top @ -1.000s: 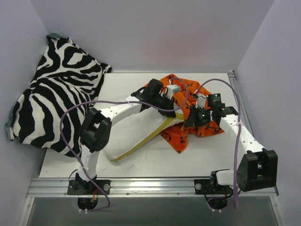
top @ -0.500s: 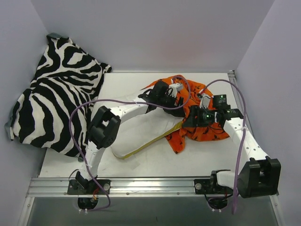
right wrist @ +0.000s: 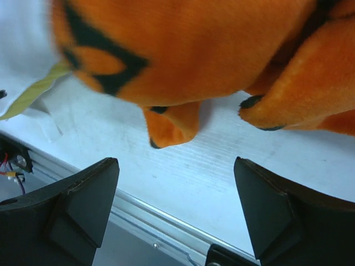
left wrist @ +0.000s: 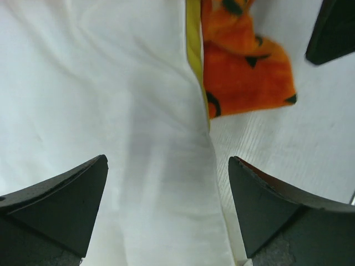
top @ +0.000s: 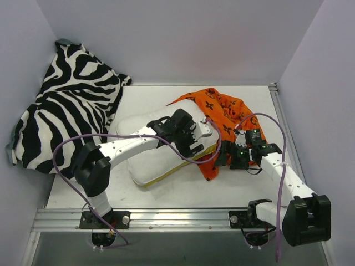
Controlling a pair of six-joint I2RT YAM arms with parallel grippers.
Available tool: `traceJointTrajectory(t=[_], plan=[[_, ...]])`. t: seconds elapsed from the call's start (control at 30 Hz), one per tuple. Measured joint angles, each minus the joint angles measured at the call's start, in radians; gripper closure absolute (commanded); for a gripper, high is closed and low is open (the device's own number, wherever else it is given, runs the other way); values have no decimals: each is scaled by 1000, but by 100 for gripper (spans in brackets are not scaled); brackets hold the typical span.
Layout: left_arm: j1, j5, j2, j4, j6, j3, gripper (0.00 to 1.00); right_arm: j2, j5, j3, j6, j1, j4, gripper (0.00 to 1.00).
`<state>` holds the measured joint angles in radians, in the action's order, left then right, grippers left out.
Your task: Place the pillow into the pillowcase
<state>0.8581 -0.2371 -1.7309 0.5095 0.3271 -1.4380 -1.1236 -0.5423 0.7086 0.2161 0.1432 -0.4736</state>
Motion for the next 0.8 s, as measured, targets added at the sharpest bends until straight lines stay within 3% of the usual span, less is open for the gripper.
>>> traceJointTrajectory(t=[0.13, 0.23, 0.33, 0.37, 0.43, 0.47, 0.5, 0.53, 0.6, 0.7, 0.8], plan=[[-11, 53, -69, 30, 26, 63, 2, 9, 51, -144, 116, 25, 140, 14], [-26, 64, -121, 31, 20, 71, 3, 21, 116, -262, 215, 104, 279, 22], [-39, 64, -129, 18, 0, 71, 6, -3, 167, -291, 305, 189, 420, 37], [-42, 64, -129, 13, -7, 71, 9, -32, 178, -286, 326, 204, 454, 47], [-52, 49, -134, 5, -25, 71, 23, -110, 182, -262, 361, 224, 507, 61], [-60, 33, -139, 1, -36, 71, 31, -141, 183, -252, 377, 226, 530, 79], [-72, 7, -149, -5, -52, 71, 60, -179, 179, -243, 392, 227, 562, 89], [-84, -10, -159, -9, -71, 69, 74, -200, 179, -242, 409, 227, 581, 99], [-109, -61, -185, -15, -95, 54, 100, -235, 144, -241, 445, 228, 613, 100], [-150, -164, -220, -25, -186, 11, 100, -223, 108, -241, 492, 280, 624, 100], [-172, -244, -242, -67, -317, -27, 100, -130, 61, -240, 544, 411, 630, 100]])
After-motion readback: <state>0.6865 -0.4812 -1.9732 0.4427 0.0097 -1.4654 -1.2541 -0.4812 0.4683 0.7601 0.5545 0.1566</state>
